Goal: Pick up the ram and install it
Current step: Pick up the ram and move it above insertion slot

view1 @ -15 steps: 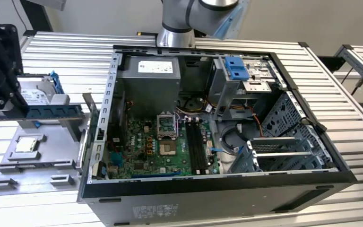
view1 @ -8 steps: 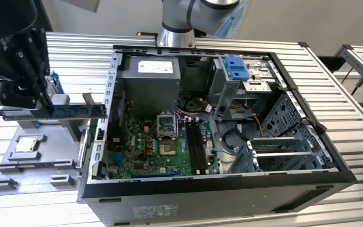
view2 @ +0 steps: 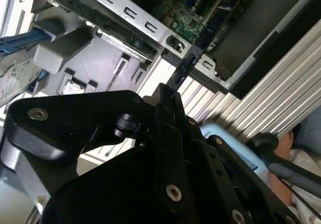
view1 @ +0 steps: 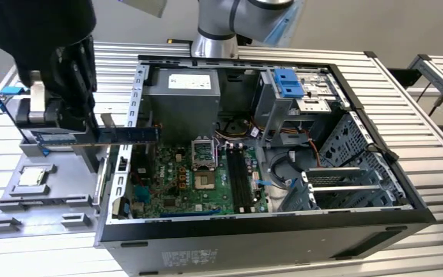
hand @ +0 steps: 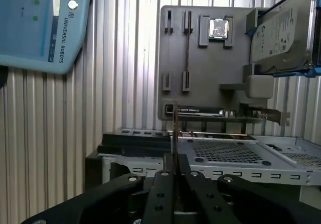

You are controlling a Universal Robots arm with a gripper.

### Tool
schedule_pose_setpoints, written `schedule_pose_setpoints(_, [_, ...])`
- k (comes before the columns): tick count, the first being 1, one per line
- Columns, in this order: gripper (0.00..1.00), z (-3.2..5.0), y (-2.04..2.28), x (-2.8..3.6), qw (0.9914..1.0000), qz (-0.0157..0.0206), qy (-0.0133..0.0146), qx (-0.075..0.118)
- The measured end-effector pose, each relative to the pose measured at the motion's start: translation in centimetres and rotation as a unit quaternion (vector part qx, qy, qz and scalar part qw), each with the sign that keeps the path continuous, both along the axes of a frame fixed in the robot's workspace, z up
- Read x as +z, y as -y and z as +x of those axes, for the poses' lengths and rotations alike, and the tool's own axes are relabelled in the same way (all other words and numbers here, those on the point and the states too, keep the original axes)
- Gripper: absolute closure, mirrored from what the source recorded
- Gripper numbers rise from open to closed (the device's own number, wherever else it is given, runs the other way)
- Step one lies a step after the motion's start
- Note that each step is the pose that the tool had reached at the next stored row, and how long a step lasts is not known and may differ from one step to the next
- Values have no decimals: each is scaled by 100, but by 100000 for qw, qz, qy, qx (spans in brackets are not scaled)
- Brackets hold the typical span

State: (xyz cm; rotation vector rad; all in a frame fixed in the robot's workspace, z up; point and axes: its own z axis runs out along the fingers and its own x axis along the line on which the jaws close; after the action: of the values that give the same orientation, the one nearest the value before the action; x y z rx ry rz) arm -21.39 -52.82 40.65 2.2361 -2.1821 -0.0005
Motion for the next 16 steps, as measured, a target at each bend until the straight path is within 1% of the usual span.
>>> schedule_pose_setpoints(6, [100, 273, 0, 0, 100000, 1, -180, 88])
schedule_pose_setpoints(16, [100, 729, 0, -1, 99998, 6, -565, 229])
